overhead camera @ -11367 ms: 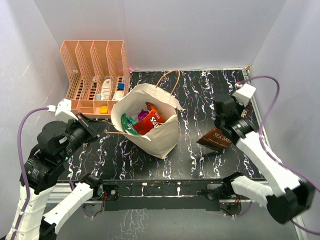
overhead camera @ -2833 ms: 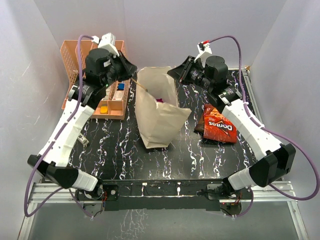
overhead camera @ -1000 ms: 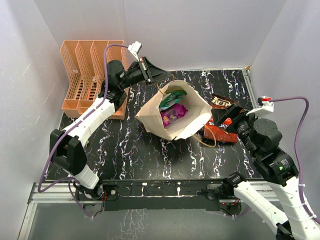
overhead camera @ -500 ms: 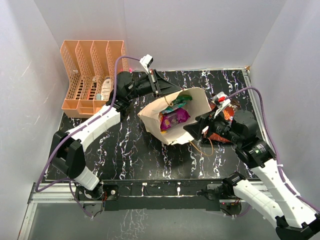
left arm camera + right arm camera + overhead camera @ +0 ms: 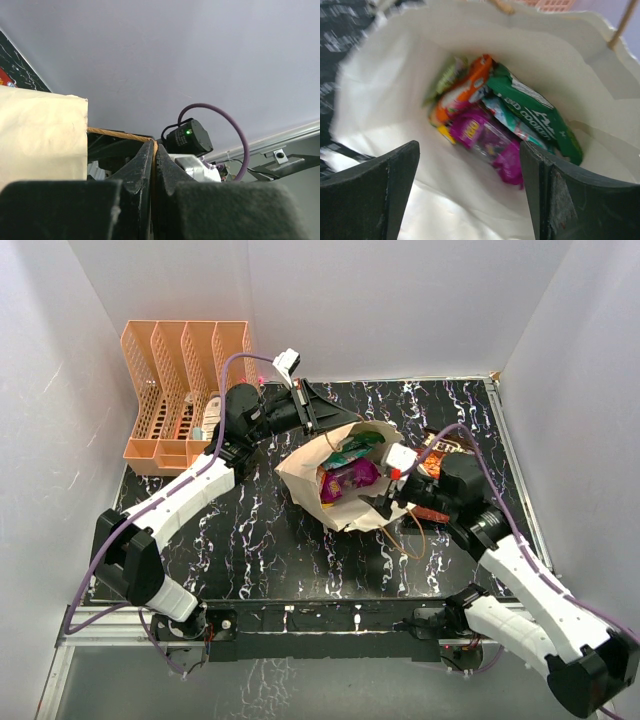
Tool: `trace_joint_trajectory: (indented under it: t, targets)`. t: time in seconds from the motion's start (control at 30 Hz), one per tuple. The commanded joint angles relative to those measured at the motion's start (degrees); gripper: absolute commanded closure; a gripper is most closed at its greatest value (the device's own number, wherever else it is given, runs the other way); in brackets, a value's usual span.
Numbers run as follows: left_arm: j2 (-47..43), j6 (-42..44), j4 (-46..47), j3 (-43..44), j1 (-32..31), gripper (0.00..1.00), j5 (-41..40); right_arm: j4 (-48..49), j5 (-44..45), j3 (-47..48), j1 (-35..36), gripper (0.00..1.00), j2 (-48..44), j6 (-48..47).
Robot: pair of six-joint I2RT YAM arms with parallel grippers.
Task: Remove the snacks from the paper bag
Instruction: Adjust the paper bag at the center of the board, then take out the snack from the paper bag.
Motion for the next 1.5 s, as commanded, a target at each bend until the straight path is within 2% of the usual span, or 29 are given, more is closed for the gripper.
trace_joint_trajectory:
  t: [0.0, 0.17, 0.33, 0.47, 0.8, 0.87, 0.93, 1.03, 1.13, 1.27, 1.47]
  targets:
    - [-4.3, -0.4, 1.6, 0.6, -0.4, 1.00, -0.1, 4.2, 0.0, 0.3, 0.1, 0.19, 3.2, -25.5]
    - [-5.5, -0.4, 1.1, -0.5, -0.3, 1.00, -0.9, 12.7, 2.6, 0.9, 0.1, 0.17, 9.3, -33.4]
    - [-6.2, -1.7, 2.0, -1.1, -0.4, 1.00, -0.6, 9.5, 1.5, 5.1, 0.0, 0.15, 17.2, -43.8]
    - [-6.9, -1.6, 1.2, -0.7, -0.4, 1.00, -1.0, 14.7, 2.7, 6.1, 0.1, 0.13, 20.6, -46.3]
    - [-6.9, -2.1, 0.8, -0.3, -0.4, 1.00, -1.2, 20.8, 3.6, 8.2, 1.8, 0.14, 29.4, -49.6]
    - [-7.1, -2.0, 0.3, -0.1, -0.4, 1.00, -1.2, 20.7, 3.2, 9.2, 2.2, 0.18, 31.9, -49.7]
    - [-7.6, -1.4, -0.9, 0.0, -0.4, 1.00, -1.7, 21.5, 4.7, 9.3, 3.0, 0.27, 33.6, -50.5]
    - [-7.8, -0.7, -3.5, 0.1, -0.3, 1.00, -3.7, 22.8, 5.3, 8.9, 3.3, 0.47, 34.3, -50.3]
    - [-10.4, 0.4, -6.4, -0.1, -0.4, 1.00, -6.2, 19.8, 4.3, 9.0, 3.3, 0.72, 33.2, -52.8]
    - [-11.6, 2.0, -8.9, -0.7, -0.3, 1.00, -8.2, 17.8, 3.8, 8.1, 3.4, 0.92, 29.5, -50.4]
    - [-13.0, 2.7, -10.2, -1.8, -0.3, 1.00, -11.3, 19.9, 4.1, 5.6, 3.4, 0.93, 22.3, -43.7]
